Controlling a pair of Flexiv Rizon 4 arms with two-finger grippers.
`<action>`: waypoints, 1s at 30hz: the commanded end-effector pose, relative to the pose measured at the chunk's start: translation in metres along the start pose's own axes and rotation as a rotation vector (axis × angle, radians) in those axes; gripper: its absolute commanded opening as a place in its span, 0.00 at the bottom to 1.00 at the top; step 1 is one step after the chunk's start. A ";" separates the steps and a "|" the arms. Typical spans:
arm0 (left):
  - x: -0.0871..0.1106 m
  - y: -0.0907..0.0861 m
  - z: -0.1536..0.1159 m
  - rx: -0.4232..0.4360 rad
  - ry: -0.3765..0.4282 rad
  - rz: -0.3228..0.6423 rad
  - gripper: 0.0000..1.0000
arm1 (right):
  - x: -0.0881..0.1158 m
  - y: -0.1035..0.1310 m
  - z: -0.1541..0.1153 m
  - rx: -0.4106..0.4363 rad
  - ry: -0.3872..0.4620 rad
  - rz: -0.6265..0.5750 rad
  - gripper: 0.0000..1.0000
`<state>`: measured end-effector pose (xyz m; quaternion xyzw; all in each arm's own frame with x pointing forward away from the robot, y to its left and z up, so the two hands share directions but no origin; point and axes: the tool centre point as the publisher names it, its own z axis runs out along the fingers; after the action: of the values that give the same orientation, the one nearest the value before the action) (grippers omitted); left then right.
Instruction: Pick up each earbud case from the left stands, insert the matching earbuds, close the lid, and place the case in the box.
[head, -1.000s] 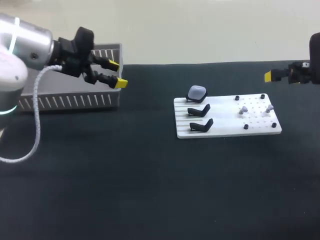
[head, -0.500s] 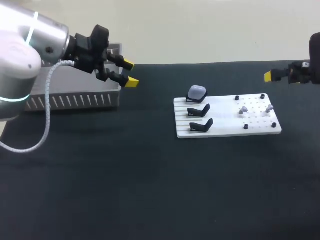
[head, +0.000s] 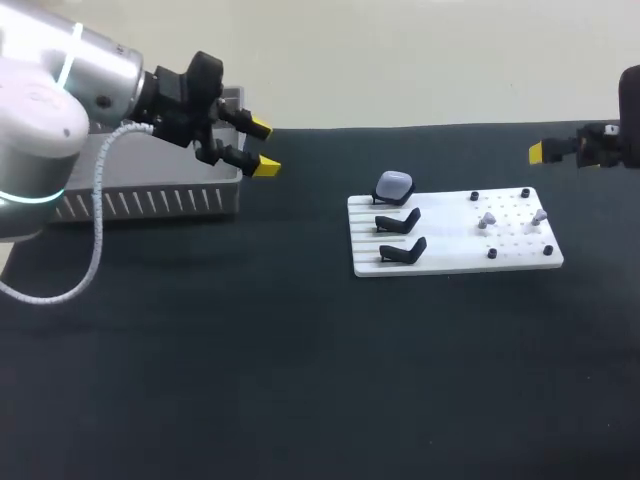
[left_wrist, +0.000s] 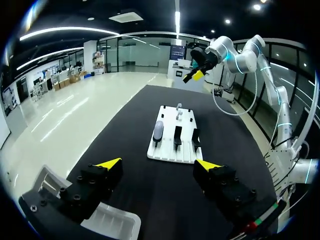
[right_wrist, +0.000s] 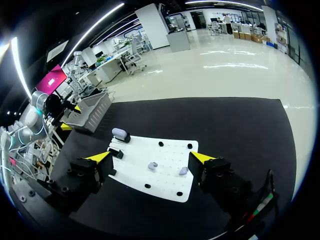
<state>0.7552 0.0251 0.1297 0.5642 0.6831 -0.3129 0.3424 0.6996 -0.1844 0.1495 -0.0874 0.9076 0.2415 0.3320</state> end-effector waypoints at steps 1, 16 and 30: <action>-0.008 0.009 0.023 0.026 0.009 0.044 1.00 | 0.000 0.000 0.000 0.000 0.000 0.000 1.00; -0.009 0.021 0.077 0.152 -0.030 0.122 1.00 | 0.000 0.000 0.000 0.000 0.000 0.000 1.00; -0.003 0.007 0.107 0.172 -0.062 0.104 1.00 | 0.000 0.000 0.000 0.000 0.000 0.000 1.00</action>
<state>0.7748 -0.0584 0.0752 0.6169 0.6129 -0.3700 0.3271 0.6996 -0.1844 0.1495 -0.0873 0.9076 0.2415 0.3320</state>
